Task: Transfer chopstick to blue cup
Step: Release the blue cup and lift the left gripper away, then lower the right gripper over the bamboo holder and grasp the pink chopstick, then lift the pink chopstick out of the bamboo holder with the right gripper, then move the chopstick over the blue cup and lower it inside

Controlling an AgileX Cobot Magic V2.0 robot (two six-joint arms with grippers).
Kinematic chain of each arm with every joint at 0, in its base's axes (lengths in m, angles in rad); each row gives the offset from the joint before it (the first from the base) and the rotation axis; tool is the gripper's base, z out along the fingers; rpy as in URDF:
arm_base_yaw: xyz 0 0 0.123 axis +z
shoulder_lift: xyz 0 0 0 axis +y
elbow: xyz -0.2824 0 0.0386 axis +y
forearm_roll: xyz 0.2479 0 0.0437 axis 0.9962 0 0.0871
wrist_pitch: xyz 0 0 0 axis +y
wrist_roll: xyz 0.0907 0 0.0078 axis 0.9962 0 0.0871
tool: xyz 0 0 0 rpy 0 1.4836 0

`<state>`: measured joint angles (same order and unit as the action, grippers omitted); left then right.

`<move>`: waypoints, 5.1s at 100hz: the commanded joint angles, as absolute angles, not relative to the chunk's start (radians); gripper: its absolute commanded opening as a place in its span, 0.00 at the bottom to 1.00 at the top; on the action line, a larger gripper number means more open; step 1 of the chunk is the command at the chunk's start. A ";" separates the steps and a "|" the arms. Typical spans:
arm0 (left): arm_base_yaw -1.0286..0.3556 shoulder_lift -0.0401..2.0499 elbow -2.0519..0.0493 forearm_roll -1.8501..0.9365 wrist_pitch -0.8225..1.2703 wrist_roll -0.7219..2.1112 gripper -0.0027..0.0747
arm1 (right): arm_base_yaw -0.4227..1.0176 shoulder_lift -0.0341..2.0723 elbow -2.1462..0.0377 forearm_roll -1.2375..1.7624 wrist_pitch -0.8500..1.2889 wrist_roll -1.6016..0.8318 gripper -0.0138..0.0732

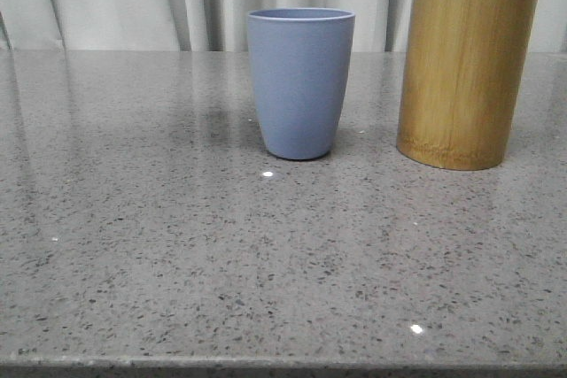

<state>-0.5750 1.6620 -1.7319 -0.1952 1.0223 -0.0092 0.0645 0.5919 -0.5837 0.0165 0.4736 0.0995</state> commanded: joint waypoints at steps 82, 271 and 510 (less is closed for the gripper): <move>-0.580 1.077 -1.279 0.294 0.937 -0.320 0.42 | 0.256 0.979 -1.027 0.057 0.502 0.094 0.68; -0.580 0.716 -1.005 0.429 0.921 -0.443 0.42 | 0.291 1.407 -1.542 0.119 0.546 0.094 0.14; -0.580 0.716 -1.005 0.436 0.922 -0.458 0.42 | 0.508 1.395 -1.559 0.066 0.529 0.094 0.49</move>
